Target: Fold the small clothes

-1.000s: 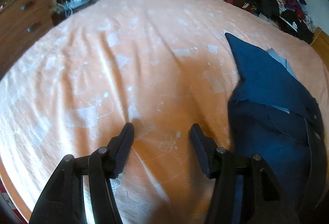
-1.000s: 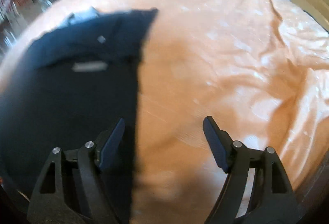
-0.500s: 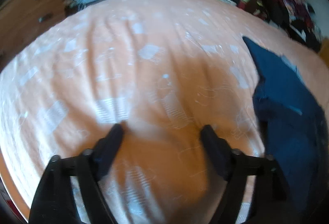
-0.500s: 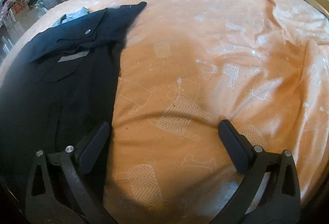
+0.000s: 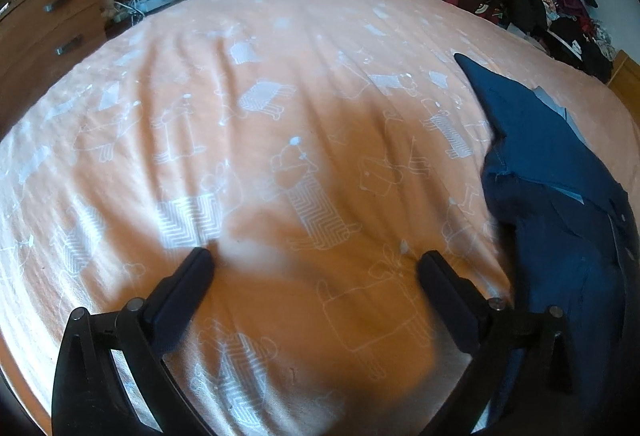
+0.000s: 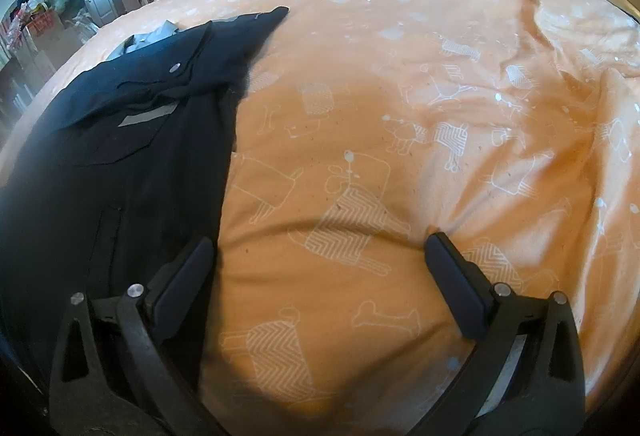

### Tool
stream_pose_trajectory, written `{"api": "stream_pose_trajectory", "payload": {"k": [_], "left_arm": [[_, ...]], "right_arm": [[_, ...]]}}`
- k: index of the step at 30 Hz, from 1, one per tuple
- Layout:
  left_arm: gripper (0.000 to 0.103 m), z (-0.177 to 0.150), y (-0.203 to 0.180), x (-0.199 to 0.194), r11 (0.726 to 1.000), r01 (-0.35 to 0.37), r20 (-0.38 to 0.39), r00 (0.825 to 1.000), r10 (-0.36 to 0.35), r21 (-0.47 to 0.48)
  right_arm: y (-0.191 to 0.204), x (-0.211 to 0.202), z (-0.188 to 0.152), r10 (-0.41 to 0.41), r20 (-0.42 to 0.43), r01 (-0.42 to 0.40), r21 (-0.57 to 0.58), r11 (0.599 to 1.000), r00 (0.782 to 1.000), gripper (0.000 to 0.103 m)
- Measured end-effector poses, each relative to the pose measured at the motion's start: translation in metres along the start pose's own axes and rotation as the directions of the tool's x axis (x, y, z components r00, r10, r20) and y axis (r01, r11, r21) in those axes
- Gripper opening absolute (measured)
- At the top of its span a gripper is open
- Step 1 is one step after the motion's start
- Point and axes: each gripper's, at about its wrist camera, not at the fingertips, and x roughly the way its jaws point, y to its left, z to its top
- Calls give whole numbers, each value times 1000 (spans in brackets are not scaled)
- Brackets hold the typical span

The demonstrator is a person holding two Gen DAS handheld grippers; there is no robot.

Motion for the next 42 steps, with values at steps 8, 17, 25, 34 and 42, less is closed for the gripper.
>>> {"api": "stream_pose_trajectory", "payload": {"k": [8, 17, 25, 34, 42], "left_arm": [[103, 2, -2, 4, 1000, -8, -5, 1000, 8, 6], [103, 1, -2, 5, 1000, -11, -2, 1000, 11, 7], [103, 0, -3, 6, 1000, -13, -1, 1000, 13, 8], [103, 0, -3, 6, 1000, -14, -1, 1000, 14, 9], [103, 1, -2, 7, 1000, -16, 0, 1000, 16, 10]], "right_arm": [[0, 1, 1, 8, 7, -8, 2, 1000, 1000, 103], [0, 2, 1, 14, 11, -14, 3, 1000, 1000, 103], [0, 2, 1, 13, 11, -13, 3, 1000, 1000, 103], [-1, 2, 1, 14, 11, -14, 2, 1000, 1000, 103], [0, 1, 1, 14, 11, -14, 3, 1000, 1000, 103]]}}
